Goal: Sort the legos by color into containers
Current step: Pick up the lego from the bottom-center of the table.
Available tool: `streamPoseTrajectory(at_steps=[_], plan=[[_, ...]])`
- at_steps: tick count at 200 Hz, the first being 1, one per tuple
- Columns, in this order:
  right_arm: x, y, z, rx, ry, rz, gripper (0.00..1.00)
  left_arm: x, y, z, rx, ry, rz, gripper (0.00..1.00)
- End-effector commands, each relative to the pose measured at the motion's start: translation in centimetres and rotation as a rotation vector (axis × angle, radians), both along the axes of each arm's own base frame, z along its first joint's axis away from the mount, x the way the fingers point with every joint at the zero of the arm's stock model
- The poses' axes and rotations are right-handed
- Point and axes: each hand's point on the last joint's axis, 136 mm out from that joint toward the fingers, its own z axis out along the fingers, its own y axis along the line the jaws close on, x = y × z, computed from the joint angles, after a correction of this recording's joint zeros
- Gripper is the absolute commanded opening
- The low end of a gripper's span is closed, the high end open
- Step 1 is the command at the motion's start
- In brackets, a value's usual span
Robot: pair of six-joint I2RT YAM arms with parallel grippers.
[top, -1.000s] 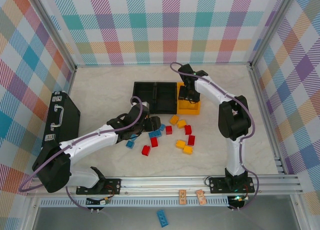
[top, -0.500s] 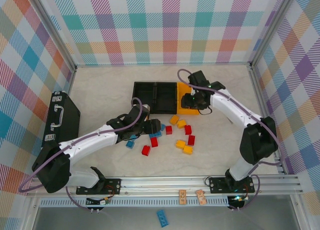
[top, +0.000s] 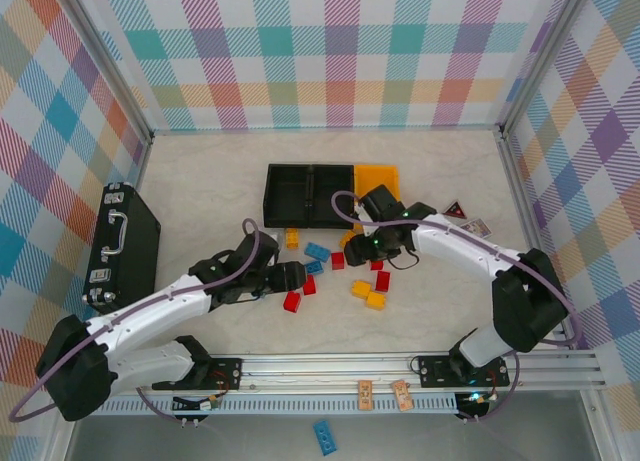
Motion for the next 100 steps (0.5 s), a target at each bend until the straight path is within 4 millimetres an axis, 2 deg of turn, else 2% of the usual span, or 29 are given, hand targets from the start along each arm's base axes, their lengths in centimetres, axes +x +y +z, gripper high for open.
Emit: streamPoseTrajectory(at_steps=[1,43,100], plan=[[-0.9,0.6,-1.2,-0.005,0.018,0.043,0.61,-1.3,0.8,-0.8,0.005,0.039,0.023,0.71],[-2.8,1.5,-2.9,-0.023,0.073,0.083,0.62,-1.4,1.0,-1.4,0.009,0.047,0.034,0.71],[-5.3,0.9,-5.3,-0.096,0.130,0.113,0.62,-1.8,0.9,-2.0,0.005,0.062,0.028,0.71]])
